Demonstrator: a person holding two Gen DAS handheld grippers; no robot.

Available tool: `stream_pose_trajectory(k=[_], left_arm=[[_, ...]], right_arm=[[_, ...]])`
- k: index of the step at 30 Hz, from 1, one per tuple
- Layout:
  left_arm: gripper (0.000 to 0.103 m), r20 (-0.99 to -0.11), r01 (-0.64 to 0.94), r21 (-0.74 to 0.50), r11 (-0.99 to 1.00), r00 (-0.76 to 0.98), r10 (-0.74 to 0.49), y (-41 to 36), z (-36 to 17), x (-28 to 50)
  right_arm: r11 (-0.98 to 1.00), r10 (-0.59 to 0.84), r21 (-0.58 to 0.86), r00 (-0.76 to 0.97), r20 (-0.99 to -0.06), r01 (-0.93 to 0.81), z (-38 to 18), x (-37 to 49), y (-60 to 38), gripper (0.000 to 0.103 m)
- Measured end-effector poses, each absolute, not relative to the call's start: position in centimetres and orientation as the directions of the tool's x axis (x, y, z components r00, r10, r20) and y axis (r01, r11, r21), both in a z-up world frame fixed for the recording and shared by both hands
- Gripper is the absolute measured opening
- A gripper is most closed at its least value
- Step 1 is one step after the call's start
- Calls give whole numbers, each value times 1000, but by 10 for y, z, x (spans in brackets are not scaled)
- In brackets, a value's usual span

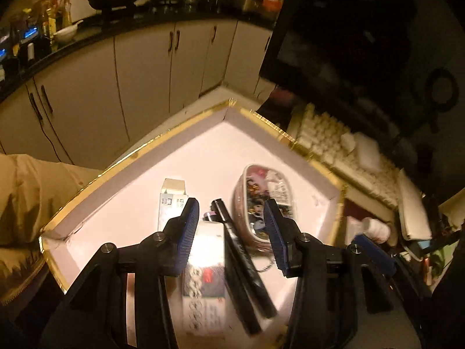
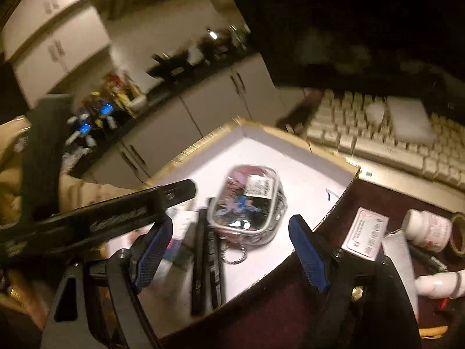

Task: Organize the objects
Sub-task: 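Release the staple box in the tray with the left gripper while the right gripper lowers the clear pouch there, then move both grippers back to the cloth and grasp the yellow pen with the right gripper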

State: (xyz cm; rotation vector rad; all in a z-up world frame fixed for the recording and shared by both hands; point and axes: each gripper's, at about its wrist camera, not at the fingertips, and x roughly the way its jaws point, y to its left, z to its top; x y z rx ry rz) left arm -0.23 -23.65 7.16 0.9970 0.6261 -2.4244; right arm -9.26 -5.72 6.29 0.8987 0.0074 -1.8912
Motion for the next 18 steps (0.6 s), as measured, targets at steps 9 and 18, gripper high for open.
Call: stream_pose_trajectory(k=[9, 18], left_arm=[[46, -695, 499, -227, -836, -685, -219, -201, 90, 16], [46, -764, 295, -267, -918, -645, 14, -109, 45, -9]], right_arm=[[-464, -839, 435, -224, -496, 772, 66, -67, 8, 82], [-676, -715, 424, -399, -573, 603, 18, -79, 130, 82]])
